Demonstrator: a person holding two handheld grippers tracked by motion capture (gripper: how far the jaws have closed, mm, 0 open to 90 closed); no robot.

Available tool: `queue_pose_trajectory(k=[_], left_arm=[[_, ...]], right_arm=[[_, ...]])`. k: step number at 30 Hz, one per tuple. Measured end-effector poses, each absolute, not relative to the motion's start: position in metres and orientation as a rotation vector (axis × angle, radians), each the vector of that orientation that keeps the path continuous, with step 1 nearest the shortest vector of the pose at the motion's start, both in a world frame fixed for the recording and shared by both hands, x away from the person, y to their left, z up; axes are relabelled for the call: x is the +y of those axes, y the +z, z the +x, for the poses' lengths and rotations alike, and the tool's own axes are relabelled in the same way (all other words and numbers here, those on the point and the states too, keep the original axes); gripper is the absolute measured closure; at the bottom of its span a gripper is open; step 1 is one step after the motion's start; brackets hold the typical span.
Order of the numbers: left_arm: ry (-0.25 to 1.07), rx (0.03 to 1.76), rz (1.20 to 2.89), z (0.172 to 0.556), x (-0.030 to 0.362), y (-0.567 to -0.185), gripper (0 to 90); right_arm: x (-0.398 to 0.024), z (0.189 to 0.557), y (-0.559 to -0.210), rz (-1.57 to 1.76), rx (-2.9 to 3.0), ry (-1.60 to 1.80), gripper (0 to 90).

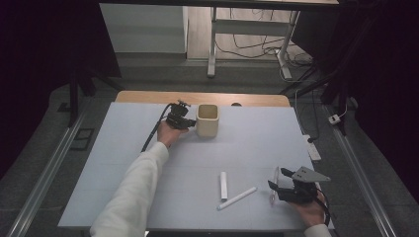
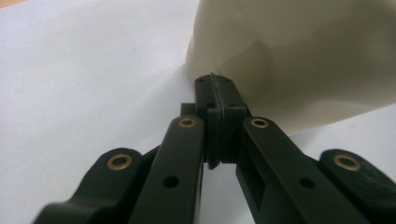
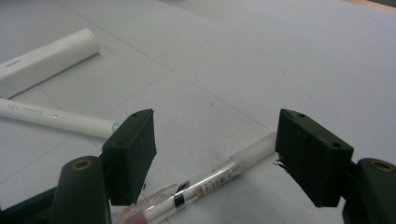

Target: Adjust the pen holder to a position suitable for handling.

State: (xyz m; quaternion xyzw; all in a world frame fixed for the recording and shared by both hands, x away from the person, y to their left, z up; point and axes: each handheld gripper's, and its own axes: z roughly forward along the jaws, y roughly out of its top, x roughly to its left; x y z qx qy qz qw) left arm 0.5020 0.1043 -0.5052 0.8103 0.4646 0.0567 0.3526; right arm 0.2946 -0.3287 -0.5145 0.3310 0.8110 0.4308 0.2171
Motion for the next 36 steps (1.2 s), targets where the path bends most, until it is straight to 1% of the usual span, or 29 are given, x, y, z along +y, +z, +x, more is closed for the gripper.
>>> queue_pose_trajectory(k=[3, 5, 6, 13, 19, 20, 23, 29, 32, 36], left_arm=[[0.149, 1.187, 2.099, 0.502, 0.105, -0.506, 89.3], [0.254, 1.153, 2.106, 0.497, 0.104, -0.503, 89.3], [0.272, 1.139, 2.104, 0.495, 0.104, -0.502, 89.3], [0.279, 1.078, 2.101, 0.467, 0.114, -0.493, 89.2], [0.349, 1.001, 2.109, 0.434, 0.124, -0.48, 88.9], [0.359, 0.989, 2.107, 0.429, 0.125, -0.478, 87.4], [0.354, 0.956, 2.092, 0.414, 0.13, -0.474, 74.0], [0.361, 0.928, 2.057, 0.386, 0.143, -0.468, 55.4], [0.362, 0.921, 2.048, 0.371, 0.151, -0.466, 48.6], [0.372, 0.913, 2.059, 0.351, 0.159, -0.466, 43.2]], right_arm=[[-0.329, 0.295, -0.514, 0.918, 2.245, 1.191, 28.6], [-0.329, 0.294, -0.514, 0.919, 2.244, 1.191, 28.6], [-0.329, 0.294, -0.514, 0.92, 2.243, 1.189, 28.6], [-0.332, 0.294, -0.514, 0.925, 2.239, 1.197, 28.7], [-0.33, 0.293, -0.514, 0.926, 2.238, 1.199, 28.8], [-0.33, 0.293, -0.514, 0.924, 2.239, 1.199, 28.8], [-0.329, 0.293, -0.514, 0.921, 2.241, 1.196, 28.8], [-0.328, 0.292, -0.514, 0.919, 2.247, 1.19, 28.8], [-0.328, 0.292, -0.514, 0.92, 2.247, 1.189, 28.8], [-0.327, 0.292, -0.514, 0.92, 2.248, 1.185, 28.8]])
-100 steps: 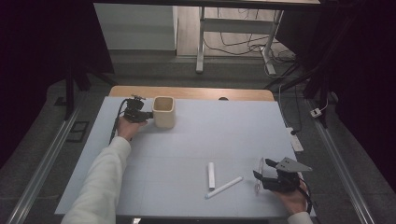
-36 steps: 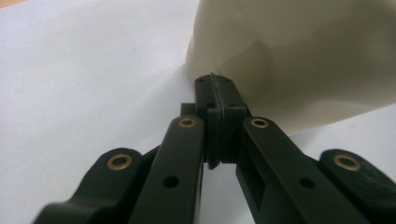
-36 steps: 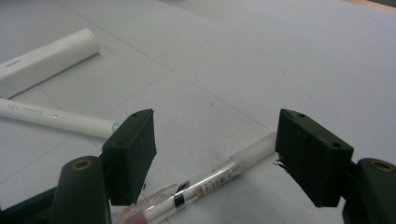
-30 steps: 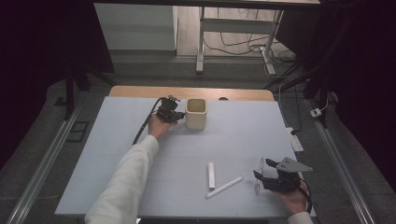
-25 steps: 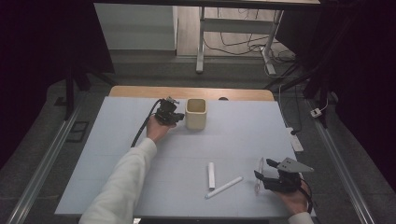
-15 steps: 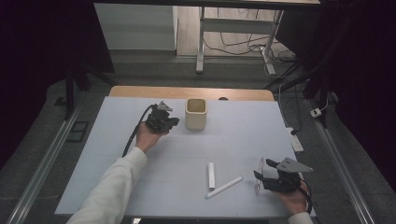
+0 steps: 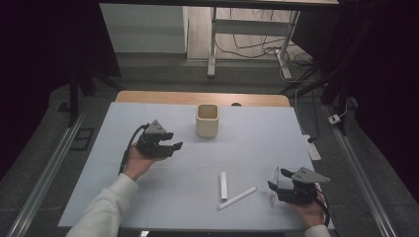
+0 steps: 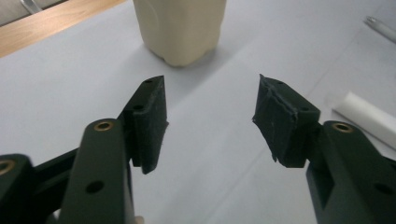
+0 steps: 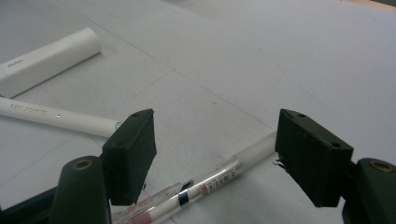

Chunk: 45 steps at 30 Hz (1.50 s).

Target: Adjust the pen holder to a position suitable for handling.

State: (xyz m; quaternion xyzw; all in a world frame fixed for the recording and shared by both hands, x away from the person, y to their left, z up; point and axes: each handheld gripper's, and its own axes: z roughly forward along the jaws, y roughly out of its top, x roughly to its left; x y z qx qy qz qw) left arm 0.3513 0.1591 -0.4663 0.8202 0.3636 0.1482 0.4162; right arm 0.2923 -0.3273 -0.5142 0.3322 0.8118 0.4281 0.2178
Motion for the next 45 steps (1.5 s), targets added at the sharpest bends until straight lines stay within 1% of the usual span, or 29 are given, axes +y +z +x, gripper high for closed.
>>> queue_pose_trajectory(k=[5, 13, 27, 38, 45], left_arm=[[0.403, 0.905, 2.073, 0.33, 0.167, -0.469, 39.7], [0.423, 0.89, 2.082, 0.3, 0.18, -0.481, 39.1], [0.427, 0.928, 2.084, 0.269, 0.205, -0.501, 37.3], [0.455, 0.924, 2.123, 0.266, 0.208, -0.51, 37.1], [0.461, 0.929, 2.113, 0.267, 0.21, -0.512, 37.1]], right_arm=[[-0.327, 0.292, -0.514, 0.92, 2.245, 1.187, 28.8], [-0.327, 0.289, -0.514, 0.922, 2.244, 1.184, 28.7], [-0.326, 0.29, -0.516, 0.919, 2.252, 1.161, 28.8], [-0.328, 0.291, -0.516, 0.909, 2.251, 1.146, 28.8], [-0.327, 0.292, -0.517, 0.907, 2.245, 1.131, 28.6]])
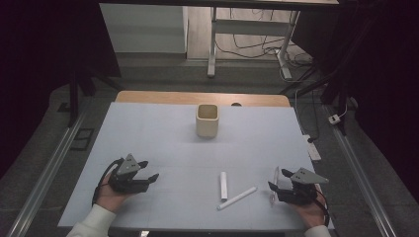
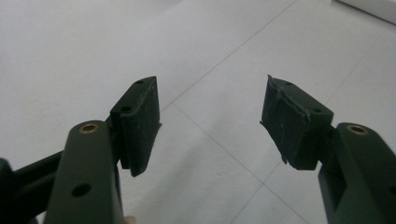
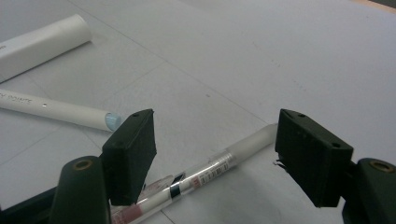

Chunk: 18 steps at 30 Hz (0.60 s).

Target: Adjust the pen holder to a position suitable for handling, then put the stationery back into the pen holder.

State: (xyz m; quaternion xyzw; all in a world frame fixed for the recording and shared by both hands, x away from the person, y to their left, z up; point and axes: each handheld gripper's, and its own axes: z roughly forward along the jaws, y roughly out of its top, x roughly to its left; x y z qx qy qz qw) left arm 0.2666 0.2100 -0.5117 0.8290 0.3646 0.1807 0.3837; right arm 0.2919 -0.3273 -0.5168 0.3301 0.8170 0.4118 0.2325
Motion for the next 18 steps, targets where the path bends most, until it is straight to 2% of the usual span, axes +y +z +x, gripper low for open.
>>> queue_pose_trajectory(k=[18], left_arm=[[0.463, 0.942, 2.106, 0.267, 0.213, -0.514, 36.9]], right_arm=[[-0.324, 0.298, -0.499, 1.037, 2.243, 1.03, 28.2]])
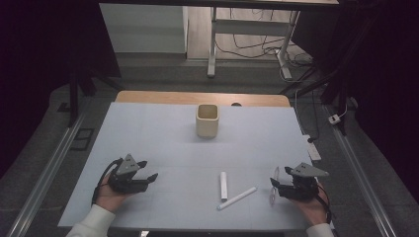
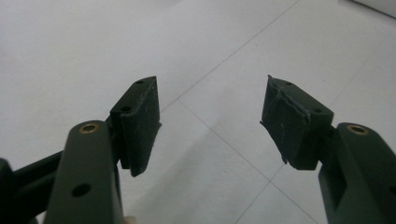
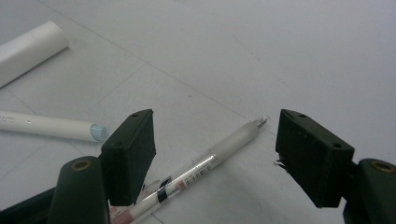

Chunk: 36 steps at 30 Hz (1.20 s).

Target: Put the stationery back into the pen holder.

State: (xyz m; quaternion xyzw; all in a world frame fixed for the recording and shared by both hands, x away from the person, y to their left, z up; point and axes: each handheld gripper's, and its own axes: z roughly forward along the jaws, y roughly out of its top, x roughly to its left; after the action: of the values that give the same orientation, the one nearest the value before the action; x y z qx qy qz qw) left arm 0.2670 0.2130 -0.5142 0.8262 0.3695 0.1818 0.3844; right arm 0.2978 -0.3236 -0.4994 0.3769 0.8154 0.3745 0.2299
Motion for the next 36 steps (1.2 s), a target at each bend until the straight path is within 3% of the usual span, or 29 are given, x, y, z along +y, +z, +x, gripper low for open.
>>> queue_pose_trajectory(k=[27, 36], left_arm=[[0.459, 0.952, 2.095, 0.267, 0.215, -0.516, 36.9], [0.466, 0.952, 2.1, 0.266, 0.215, -0.515, 36.8]], right_arm=[[-0.299, 0.339, -0.471, 1.376, 2.293, 0.757, 30.4], [-0.299, 0.345, -0.483, 1.405, 2.319, 0.681, 39.9]])
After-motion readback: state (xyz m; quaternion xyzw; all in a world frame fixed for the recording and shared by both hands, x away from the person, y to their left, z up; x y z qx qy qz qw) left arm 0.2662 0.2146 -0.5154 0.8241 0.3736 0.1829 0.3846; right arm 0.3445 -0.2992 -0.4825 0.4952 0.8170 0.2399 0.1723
